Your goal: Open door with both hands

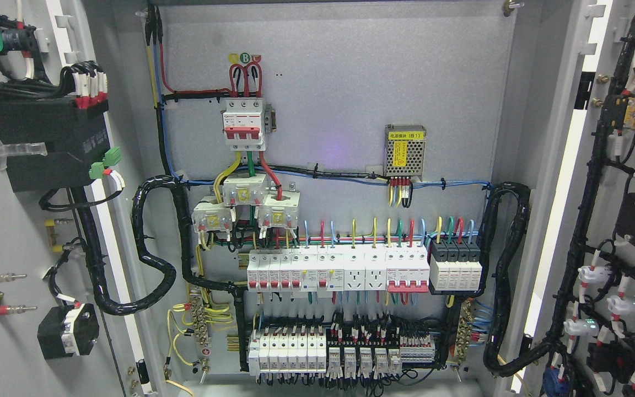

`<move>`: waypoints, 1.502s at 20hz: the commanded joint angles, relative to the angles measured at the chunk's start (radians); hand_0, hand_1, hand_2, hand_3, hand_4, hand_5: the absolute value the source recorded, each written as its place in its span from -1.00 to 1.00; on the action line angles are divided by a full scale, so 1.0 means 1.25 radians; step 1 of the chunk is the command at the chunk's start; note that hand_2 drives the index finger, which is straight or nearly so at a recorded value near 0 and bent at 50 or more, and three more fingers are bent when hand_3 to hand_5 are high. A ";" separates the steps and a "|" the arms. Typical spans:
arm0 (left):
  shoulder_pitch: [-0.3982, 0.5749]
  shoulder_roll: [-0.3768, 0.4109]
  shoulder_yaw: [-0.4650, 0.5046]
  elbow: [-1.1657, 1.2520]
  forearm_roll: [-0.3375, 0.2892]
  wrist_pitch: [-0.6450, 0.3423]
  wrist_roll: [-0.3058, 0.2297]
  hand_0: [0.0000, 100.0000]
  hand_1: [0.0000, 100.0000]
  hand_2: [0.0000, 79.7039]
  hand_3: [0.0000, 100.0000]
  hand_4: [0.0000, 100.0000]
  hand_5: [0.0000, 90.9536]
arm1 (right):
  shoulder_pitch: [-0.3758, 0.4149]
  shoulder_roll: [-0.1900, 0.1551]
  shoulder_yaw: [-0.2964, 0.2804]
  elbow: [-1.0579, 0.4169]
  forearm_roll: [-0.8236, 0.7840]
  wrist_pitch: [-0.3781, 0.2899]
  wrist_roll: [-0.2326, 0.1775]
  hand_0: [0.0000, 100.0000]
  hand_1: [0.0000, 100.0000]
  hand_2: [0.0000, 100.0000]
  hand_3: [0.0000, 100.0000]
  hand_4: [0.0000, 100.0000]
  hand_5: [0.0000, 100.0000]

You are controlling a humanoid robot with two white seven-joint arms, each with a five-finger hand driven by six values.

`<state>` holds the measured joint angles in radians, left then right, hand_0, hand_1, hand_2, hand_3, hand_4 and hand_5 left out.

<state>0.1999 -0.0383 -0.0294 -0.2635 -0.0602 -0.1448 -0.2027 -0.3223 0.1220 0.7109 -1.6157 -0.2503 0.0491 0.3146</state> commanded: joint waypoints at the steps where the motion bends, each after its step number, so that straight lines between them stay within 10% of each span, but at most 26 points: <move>1: 0.095 0.013 -0.071 -0.367 0.004 0.005 0.000 -1.00 -1.00 -1.00 -1.00 -0.91 -1.00 | 0.081 -0.019 -0.112 0.003 0.072 -0.042 -0.023 -1.00 -1.00 -1.00 -1.00 -1.00 -1.00; 11: 0.215 0.091 -0.180 -0.728 0.016 0.002 -0.005 -1.00 -1.00 -1.00 -1.00 -0.91 -1.00 | 0.265 -0.026 -0.227 -0.011 0.178 -0.257 -0.050 -1.00 -1.00 -1.00 -1.00 -1.00 -1.00; 30: 0.379 0.202 -0.231 -1.197 0.031 -0.105 0.001 -1.00 -1.00 -1.00 -1.00 -0.91 -1.00 | 0.550 -0.176 -0.412 -0.211 0.171 -0.482 -0.055 -1.00 -1.00 -1.00 -1.00 -1.00 -1.00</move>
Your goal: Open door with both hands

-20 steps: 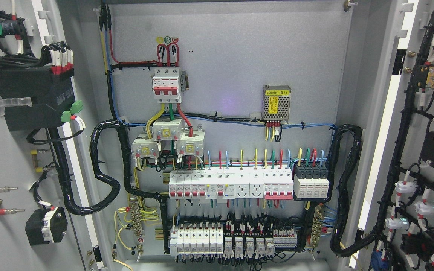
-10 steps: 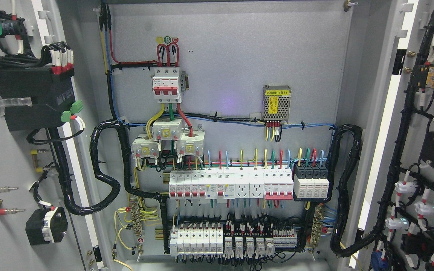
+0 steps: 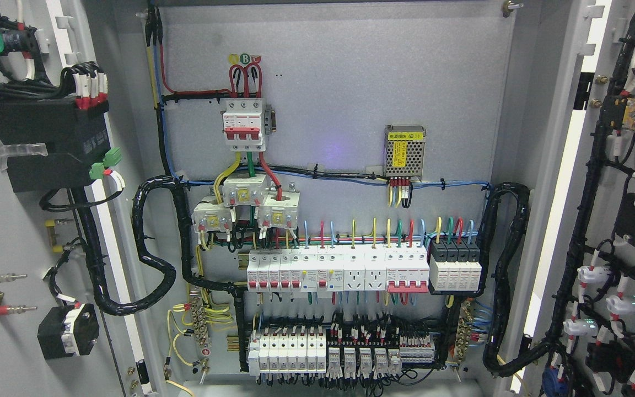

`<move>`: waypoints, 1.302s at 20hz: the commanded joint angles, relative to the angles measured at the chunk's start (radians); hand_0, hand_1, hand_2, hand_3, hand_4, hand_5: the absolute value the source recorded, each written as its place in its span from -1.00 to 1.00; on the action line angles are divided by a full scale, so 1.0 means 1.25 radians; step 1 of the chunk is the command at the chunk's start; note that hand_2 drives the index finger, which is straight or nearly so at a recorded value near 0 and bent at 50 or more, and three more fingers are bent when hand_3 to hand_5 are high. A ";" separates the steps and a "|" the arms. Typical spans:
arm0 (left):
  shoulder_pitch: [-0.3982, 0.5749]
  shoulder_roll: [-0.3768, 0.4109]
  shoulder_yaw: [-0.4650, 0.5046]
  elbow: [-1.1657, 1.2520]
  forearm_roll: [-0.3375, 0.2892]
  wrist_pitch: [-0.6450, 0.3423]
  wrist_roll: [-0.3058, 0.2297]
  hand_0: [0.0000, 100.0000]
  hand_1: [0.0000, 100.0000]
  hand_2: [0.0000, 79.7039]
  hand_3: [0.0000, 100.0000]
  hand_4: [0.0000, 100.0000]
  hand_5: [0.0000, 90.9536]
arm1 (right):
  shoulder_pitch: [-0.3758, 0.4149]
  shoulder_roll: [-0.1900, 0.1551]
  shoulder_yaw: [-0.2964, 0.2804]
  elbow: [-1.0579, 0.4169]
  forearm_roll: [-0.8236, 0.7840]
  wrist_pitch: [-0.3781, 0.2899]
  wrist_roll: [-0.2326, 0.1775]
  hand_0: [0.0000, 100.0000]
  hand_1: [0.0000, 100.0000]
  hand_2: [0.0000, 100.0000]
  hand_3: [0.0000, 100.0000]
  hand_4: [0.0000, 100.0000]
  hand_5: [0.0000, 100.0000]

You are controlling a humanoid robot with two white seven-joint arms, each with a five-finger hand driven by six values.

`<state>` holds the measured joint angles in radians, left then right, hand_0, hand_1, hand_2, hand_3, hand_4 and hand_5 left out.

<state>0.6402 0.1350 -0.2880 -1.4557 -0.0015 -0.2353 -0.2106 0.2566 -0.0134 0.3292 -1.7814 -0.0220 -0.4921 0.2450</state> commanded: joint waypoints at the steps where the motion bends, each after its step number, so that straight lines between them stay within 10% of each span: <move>1: 0.028 0.065 -0.019 -0.256 -0.014 -0.034 0.009 -1.00 -1.00 -1.00 -1.00 -0.91 -1.00 | 0.092 -0.069 -0.109 -0.079 -0.012 -0.060 0.000 -1.00 -1.00 -1.00 -1.00 -1.00 -1.00; 26: -0.013 0.080 0.183 -0.393 0.126 -0.360 0.009 -1.00 -1.00 -1.00 -1.00 -0.91 -1.00 | 0.059 -0.134 -0.212 -0.163 -0.165 -0.075 -0.013 -1.00 -1.00 -1.00 -1.00 -1.00 -1.00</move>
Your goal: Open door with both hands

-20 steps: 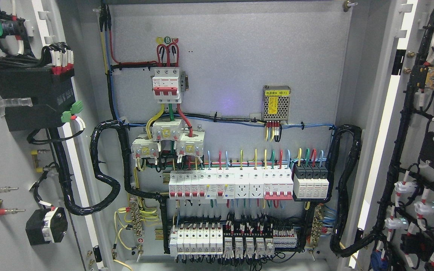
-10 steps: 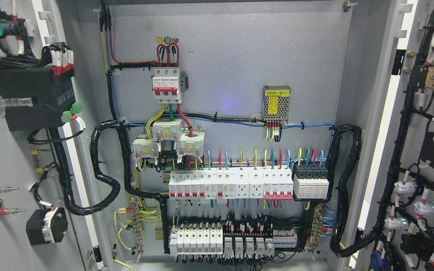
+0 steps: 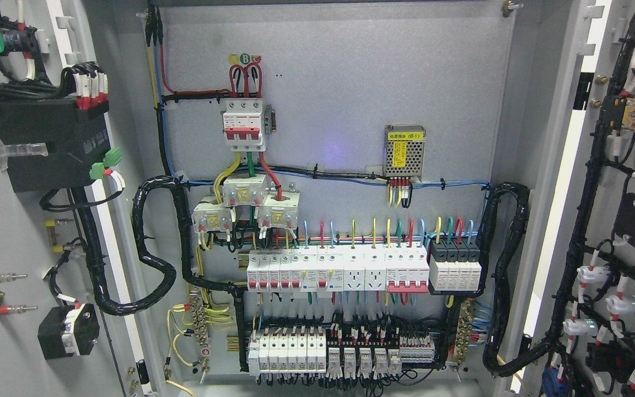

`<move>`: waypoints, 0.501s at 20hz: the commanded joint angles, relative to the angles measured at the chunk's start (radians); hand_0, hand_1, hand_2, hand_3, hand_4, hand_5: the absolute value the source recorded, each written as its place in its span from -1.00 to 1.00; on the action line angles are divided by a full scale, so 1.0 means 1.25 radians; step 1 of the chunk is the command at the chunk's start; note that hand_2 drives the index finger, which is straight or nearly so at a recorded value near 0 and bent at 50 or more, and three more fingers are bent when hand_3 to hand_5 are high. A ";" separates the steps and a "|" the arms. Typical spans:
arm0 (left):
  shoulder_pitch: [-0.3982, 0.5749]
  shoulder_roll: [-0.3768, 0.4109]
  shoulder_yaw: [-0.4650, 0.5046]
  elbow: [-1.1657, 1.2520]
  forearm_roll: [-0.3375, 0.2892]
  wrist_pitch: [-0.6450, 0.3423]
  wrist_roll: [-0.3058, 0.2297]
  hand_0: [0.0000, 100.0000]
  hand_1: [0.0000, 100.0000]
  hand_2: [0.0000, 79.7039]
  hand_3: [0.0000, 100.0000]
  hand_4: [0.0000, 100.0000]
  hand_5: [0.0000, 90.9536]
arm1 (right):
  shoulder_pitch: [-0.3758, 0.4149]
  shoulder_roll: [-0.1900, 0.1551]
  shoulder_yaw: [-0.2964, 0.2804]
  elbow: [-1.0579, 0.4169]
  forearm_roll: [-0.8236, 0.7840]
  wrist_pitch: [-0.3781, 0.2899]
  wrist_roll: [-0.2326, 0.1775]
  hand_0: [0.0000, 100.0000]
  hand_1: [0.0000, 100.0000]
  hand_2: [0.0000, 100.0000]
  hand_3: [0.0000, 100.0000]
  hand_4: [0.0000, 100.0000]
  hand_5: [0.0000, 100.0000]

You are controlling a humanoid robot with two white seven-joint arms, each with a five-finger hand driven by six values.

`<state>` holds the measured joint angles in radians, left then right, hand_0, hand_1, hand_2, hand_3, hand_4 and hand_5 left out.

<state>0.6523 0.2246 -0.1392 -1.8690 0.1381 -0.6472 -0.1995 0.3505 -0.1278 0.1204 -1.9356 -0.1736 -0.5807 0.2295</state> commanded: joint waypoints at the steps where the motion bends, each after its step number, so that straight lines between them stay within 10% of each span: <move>1: -0.027 0.008 0.063 -0.062 0.015 -0.045 0.000 -1.00 -1.00 -1.00 -1.00 -0.91 -1.00 | -0.025 -0.046 -0.050 -0.043 -0.044 -0.004 -0.001 -1.00 -1.00 -1.00 -1.00 -1.00 -1.00; 10: -0.080 0.022 0.077 -0.072 0.013 -0.126 0.000 -1.00 -1.00 -1.00 -1.00 -0.91 -1.00 | -0.032 -0.072 -0.073 -0.059 -0.066 -0.074 -0.001 -1.00 -1.00 -1.00 -1.00 -1.00 -1.00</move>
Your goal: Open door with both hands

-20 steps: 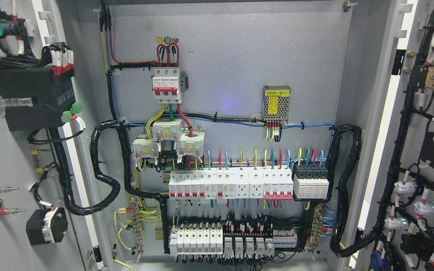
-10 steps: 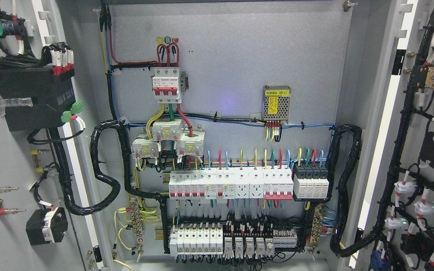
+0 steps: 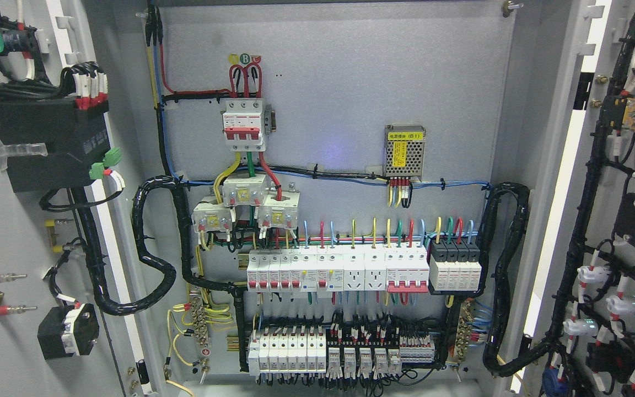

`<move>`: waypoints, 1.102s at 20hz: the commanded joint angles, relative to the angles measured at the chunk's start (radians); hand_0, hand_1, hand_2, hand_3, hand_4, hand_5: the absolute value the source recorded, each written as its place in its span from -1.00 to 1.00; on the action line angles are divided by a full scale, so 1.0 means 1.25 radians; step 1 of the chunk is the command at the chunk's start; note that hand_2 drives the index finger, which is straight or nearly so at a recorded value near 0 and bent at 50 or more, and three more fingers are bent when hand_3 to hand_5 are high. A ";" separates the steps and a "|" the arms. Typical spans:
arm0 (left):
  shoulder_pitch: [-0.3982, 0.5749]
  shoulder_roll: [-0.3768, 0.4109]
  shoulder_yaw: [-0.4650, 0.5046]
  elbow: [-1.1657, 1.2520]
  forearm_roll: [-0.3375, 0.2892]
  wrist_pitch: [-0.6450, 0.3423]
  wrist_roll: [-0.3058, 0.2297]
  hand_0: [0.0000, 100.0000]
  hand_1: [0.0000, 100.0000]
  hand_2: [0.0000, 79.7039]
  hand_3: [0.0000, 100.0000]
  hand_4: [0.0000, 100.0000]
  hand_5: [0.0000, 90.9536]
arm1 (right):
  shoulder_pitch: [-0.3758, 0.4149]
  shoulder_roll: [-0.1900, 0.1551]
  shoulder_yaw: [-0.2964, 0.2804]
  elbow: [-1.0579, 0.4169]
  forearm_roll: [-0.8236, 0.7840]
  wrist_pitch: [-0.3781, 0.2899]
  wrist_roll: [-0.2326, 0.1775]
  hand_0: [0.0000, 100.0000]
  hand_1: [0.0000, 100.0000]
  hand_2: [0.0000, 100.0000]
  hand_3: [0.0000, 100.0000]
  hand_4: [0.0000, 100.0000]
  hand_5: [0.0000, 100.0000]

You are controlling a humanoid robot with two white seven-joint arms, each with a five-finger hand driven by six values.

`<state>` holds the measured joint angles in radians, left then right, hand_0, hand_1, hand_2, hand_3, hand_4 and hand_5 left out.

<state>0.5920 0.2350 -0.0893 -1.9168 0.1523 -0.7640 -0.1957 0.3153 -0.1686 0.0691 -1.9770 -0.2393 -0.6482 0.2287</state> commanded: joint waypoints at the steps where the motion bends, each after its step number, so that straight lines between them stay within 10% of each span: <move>1: -0.035 0.015 0.038 -0.039 0.002 -0.036 -0.004 -1.00 -1.00 -1.00 -1.00 -0.91 -1.00 | -0.003 -0.044 -0.037 -0.026 -0.014 -0.020 0.000 -1.00 -1.00 -1.00 -1.00 -1.00 -1.00; 22: -0.185 0.013 0.079 -0.046 0.041 -0.139 -0.002 -1.00 -1.00 -1.00 -1.00 -0.91 -1.00 | 0.003 -0.155 -0.075 -0.048 -0.146 -0.019 0.002 -1.00 -1.00 -1.00 -1.00 -1.00 -1.00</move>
<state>0.4028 0.2480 -0.0166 -1.9653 0.1723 -0.7713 -0.1993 0.3178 -0.2804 0.0092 -2.0195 -0.3866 -0.6743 0.2287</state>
